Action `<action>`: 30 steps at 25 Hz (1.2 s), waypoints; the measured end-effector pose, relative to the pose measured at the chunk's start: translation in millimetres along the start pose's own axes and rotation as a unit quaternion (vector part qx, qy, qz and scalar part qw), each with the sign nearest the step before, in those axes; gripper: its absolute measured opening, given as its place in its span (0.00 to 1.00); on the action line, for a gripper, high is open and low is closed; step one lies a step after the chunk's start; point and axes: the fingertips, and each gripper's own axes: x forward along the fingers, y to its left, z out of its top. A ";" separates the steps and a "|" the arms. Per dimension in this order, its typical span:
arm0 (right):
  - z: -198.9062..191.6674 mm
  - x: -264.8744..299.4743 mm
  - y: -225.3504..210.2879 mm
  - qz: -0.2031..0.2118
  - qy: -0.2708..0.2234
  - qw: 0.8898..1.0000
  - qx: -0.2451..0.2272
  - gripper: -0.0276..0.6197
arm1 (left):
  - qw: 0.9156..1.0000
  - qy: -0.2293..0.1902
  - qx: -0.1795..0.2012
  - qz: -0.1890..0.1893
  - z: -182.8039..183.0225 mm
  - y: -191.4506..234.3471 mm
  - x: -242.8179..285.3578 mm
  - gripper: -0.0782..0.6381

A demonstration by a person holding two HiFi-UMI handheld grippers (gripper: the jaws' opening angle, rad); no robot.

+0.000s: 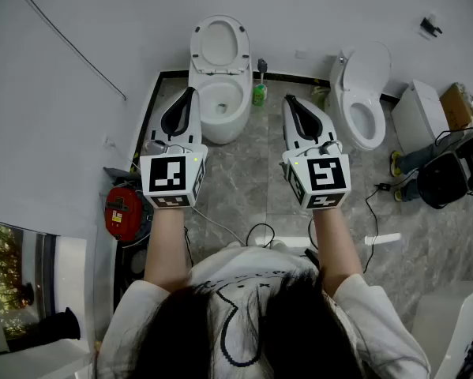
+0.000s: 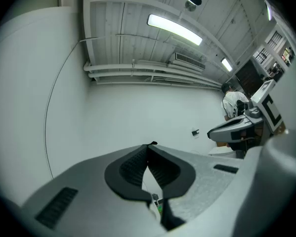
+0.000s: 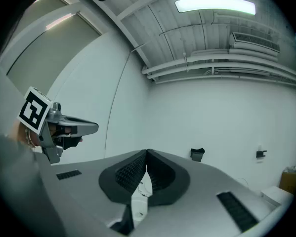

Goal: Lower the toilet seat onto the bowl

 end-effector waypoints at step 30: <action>-19.1 62.5 -7.2 0.021 -0.001 0.999 0.024 0.09 | 0.999 0.006 -0.014 0.042 -32.2 69.0 26.4 0.12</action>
